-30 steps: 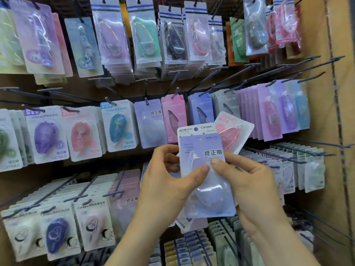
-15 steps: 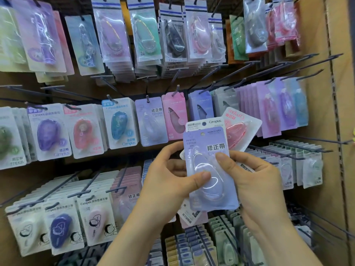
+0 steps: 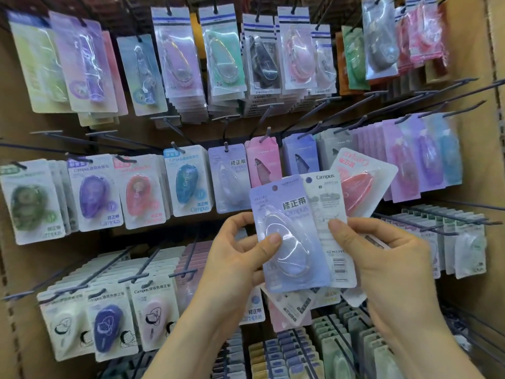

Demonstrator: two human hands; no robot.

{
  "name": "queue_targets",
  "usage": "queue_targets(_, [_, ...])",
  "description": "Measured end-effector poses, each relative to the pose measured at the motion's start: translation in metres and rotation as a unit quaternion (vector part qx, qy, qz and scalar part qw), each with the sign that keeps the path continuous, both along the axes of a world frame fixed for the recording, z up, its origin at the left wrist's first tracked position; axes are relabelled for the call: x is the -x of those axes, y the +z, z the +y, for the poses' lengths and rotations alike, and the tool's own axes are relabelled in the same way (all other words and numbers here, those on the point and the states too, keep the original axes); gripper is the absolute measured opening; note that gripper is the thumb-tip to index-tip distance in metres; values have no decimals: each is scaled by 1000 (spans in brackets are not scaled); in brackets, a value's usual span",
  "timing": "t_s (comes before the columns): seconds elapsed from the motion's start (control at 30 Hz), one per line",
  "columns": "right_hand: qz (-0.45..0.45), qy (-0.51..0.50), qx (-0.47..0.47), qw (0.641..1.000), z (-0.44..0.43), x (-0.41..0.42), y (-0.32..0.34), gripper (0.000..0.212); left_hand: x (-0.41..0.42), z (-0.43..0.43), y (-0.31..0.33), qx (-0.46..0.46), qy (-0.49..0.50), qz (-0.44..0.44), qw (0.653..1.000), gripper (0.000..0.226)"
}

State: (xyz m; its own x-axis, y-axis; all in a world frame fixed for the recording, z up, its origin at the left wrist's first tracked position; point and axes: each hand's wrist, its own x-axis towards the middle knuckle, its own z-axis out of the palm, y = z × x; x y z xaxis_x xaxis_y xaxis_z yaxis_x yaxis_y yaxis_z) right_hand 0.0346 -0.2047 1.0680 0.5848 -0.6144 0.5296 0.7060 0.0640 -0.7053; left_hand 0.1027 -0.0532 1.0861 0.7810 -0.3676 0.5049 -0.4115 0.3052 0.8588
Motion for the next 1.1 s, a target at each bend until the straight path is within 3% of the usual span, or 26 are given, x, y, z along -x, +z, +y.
queue_targets(0.1, [-4, 0, -29, 1000, -4, -6, 1, 2, -6, 7, 16, 35, 66, -28, 997, 51])
queue_targets(0.27, [4, 27, -32, 999, -8, -12, 4, 6, -38, 19, 53, 67, 181, -113, 975, 30])
queue_targets(0.43, [14, 33, -21, 999, -5, -14, 4, 10, -55, 16, 64, 19, 242, -162, 956, 51])
queue_targets(0.77, [14, 48, -21, 999, -1, -16, 5, 2, -69, 22, 61, -106, 313, -214, 919, 55])
queue_targets(0.87, [19, 52, -19, 998, 1, -18, 5, 4, -69, 22, 64, -190, 321, -217, 902, 76])
queue_targets(0.97, [22, 61, -27, 998, 3, -20, 5, 8, -73, 18, 70, -341, 374, -259, 823, 100])
queue_targets(1.1, [24, 69, -31, 997, 3, -22, 4, 7, -86, 12, 77, -442, 459, -311, 705, 97])
